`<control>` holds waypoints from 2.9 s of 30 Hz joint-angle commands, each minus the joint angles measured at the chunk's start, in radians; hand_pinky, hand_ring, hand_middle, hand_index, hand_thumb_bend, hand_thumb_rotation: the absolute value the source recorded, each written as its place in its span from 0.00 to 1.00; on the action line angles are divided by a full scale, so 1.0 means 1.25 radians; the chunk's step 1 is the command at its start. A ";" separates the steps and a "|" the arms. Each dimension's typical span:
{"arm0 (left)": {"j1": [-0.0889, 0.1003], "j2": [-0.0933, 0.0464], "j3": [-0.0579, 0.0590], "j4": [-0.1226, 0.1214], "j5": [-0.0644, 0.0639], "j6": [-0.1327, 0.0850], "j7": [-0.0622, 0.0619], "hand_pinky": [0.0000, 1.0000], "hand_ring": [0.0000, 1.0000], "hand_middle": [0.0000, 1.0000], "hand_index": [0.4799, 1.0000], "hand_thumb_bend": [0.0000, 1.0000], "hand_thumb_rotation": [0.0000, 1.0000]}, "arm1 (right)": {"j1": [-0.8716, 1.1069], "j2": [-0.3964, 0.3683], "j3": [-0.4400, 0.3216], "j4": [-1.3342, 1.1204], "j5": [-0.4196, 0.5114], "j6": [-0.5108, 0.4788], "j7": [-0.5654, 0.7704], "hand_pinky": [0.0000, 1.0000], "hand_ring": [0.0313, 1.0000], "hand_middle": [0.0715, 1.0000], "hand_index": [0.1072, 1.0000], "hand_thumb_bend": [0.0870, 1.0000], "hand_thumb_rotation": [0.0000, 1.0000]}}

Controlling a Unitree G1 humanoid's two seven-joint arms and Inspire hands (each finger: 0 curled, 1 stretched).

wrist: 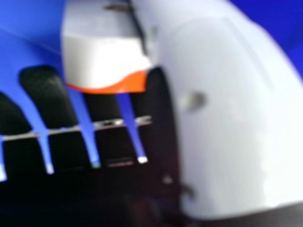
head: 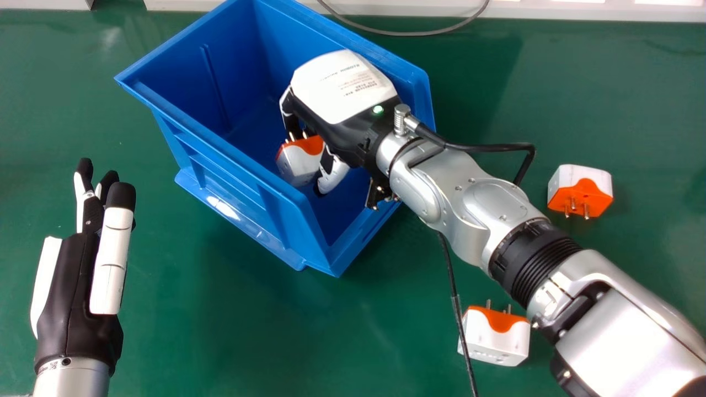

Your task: Pick all objects and put in blue box

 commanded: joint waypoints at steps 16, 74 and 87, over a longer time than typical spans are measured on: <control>-0.009 -0.003 -0.001 -0.019 0.009 0.002 0.007 0.92 0.97 1.00 0.96 0.72 1.00 | -0.038 -0.018 0.014 -0.031 0.000 0.007 -0.054 0.83 1.00 1.00 0.99 0.48 0.56; -0.033 -0.006 -0.002 0.000 0.013 0.004 0.002 0.94 0.98 1.00 0.97 0.73 1.00 | 1.075 -0.305 -0.365 -1.131 -0.113 0.195 0.162 0.89 0.97 1.00 0.98 0.38 0.74; -0.035 0.000 0.002 -0.012 0.006 0.018 -0.002 0.95 0.98 1.00 0.97 0.74 1.00 | 1.089 -0.360 -0.367 -1.089 -0.141 0.190 0.205 0.85 0.95 0.99 0.97 0.36 0.71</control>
